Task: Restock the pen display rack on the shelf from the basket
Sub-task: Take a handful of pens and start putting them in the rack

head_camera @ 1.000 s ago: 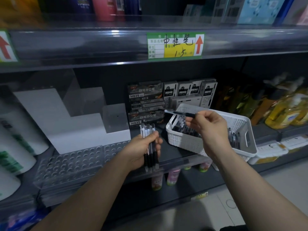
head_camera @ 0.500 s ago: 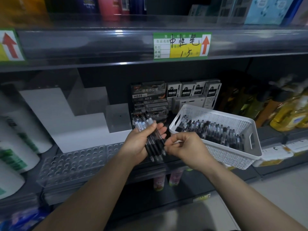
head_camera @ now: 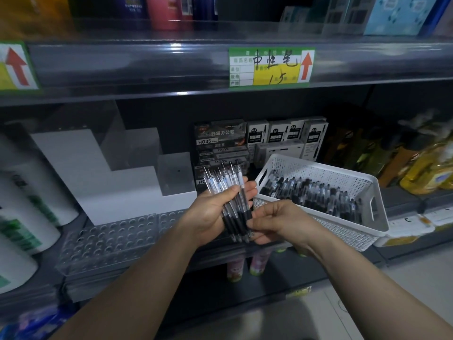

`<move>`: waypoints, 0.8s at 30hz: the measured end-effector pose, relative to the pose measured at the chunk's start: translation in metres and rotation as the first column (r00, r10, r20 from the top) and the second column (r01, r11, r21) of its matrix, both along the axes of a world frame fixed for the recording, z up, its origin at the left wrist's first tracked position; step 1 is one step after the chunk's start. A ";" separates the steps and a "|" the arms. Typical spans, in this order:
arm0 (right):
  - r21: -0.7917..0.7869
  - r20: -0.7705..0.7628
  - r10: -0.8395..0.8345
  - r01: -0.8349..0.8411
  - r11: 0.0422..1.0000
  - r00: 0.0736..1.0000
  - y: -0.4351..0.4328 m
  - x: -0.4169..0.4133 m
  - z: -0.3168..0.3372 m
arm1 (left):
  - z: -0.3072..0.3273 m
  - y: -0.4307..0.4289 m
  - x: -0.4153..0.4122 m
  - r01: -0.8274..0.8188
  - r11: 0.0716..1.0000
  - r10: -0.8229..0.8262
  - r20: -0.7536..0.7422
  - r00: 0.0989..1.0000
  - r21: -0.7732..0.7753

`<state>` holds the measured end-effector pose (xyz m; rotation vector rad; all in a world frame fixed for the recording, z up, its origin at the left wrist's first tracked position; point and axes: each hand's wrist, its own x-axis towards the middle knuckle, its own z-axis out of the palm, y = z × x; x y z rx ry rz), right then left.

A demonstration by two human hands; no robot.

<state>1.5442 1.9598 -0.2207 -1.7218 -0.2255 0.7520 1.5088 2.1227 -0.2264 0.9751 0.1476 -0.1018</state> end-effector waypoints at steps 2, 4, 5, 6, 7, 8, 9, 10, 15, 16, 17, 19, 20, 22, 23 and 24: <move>-0.003 -0.007 0.011 -0.011 1.000 1.000 -0.001 0.001 0.000 | 0.001 0.000 -0.001 0.026 1.000 -0.026 0.004 1.000 0.002; -0.012 -0.008 0.014 -0.014 1.000 1.000 -0.002 0.003 0.000 | 0.002 -0.001 -0.001 0.028 1.000 -0.028 -0.001 1.000 0.007; -0.023 -0.003 0.012 -0.013 1.000 1.000 -0.003 0.003 0.000 | 0.002 -0.001 -0.001 0.023 0.999 -0.023 -0.004 1.000 0.023; -0.031 0.002 0.011 -0.011 0.999 1.000 -0.003 0.004 0.000 | 0.002 -0.002 -0.001 0.014 0.999 -0.014 -0.002 1.000 0.043; -0.041 0.010 0.009 -0.009 0.999 1.000 -0.004 0.005 0.000 | 0.002 -0.002 -0.001 0.002 0.998 -0.002 0.004 1.000 0.061; -0.052 0.019 0.004 -0.003 0.999 1.000 -0.005 0.005 0.001 | 0.002 -0.003 -0.001 -0.012 0.997 0.011 0.009 1.000 0.074; -0.061 0.030 -0.009 0.011 0.998 1.000 -0.006 0.005 0.001 | 0.002 -0.004 -0.001 -0.025 0.996 0.025 0.008 1.000 0.081; -0.064 0.036 -0.028 0.031 0.997 0.999 -0.007 0.007 0.002 | 0.001 -0.004 0.000 -0.036 0.996 0.036 0.001 0.999 0.085; -0.053 0.045 -0.053 0.056 0.997 0.998 -0.008 0.007 0.004 | 0.000 -0.005 -0.003 -0.065 0.993 0.066 -0.009 0.998 0.099; -0.061 0.052 -0.047 0.050 0.997 0.998 -0.007 0.006 0.005 | -0.001 -0.006 -0.003 -0.073 0.992 0.074 -0.004 0.997 0.106; -0.069 0.060 -0.036 0.040 0.997 0.998 -0.007 0.005 0.005 | -0.002 -0.006 -0.004 -0.083 0.990 0.084 -0.003 0.996 0.113; -0.094 0.087 -0.009 0.018 0.995 0.996 -0.007 0.003 0.008 | -0.002 -0.007 -0.005 -0.089 0.987 0.090 -0.005 0.996 0.134; -0.096 0.108 -0.006 0.017 0.995 0.994 -0.007 0.002 0.010 | -0.002 -0.007 -0.006 -0.078 0.986 0.081 -0.011 0.997 0.145; -0.041 0.171 -0.044 0.052 0.998 0.984 -0.006 0.001 0.014 | -0.001 -0.007 -0.009 -0.050 0.981 0.056 -0.030 0.998 0.186; 0.003 0.209 -0.073 0.074 0.997 0.975 -0.006 0.000 0.018 | 0.001 -0.008 -0.012 -0.043 0.975 0.052 -0.034 0.998 0.220; 0.046 0.240 -0.099 0.090 0.995 0.966 -0.005 0.000 0.021 | 0.002 -0.009 -0.016 -0.033 0.968 0.042 -0.030 0.999 0.248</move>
